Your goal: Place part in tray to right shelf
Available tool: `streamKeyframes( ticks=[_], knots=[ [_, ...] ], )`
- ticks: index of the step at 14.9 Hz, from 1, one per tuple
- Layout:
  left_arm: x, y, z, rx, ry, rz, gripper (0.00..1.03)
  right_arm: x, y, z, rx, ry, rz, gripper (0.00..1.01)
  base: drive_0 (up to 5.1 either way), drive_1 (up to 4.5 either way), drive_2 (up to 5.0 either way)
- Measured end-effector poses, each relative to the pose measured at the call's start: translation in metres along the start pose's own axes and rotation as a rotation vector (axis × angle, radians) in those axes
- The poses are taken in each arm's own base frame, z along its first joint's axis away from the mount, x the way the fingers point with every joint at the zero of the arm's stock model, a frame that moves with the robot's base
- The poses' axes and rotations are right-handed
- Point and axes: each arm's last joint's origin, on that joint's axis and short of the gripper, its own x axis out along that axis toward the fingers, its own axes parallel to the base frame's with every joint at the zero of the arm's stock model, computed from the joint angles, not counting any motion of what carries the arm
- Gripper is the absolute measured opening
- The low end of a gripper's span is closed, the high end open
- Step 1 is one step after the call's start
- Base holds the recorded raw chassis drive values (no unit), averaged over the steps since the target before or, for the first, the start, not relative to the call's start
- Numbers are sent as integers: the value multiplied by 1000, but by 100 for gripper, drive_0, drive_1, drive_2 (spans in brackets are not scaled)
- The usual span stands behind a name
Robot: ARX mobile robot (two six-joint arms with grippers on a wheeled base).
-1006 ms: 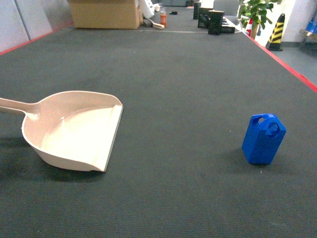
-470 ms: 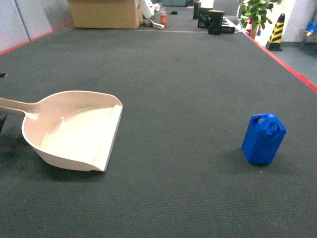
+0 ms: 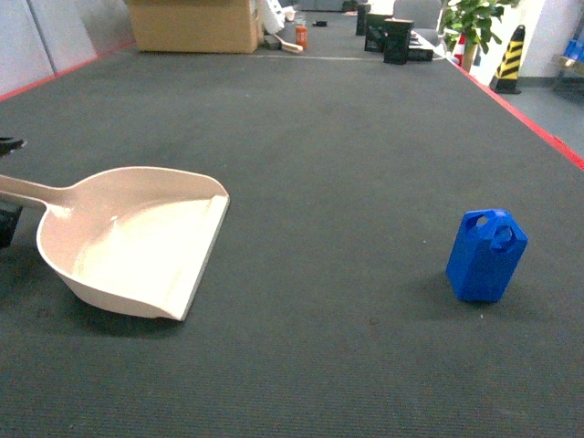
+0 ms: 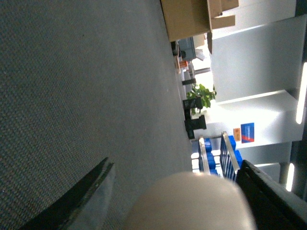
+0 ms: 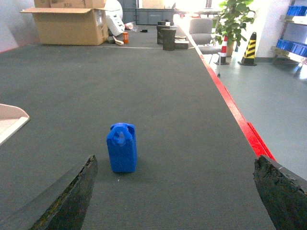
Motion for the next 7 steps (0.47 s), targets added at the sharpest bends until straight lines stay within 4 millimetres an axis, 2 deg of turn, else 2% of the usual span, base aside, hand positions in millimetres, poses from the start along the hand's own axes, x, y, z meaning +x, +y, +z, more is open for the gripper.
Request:
streamKeyframes(
  ticks=[4,5,6,7],
  knots=[
    [3,2,-1,-13,19,-14,61,0,0,0,0,0,0,98,0,0,0],
    [7,3,-2,-36,40,-29,40,0,0,0,0,0,0,98,0,0,0],
    [8,3,-5,-65,37,-28,12,0,0,0,0,0,0,98,0,0,0],
    [6,4,-6,-62,29,-25,12,0,0,0,0,0,0,98,0,0,0]
  ],
)
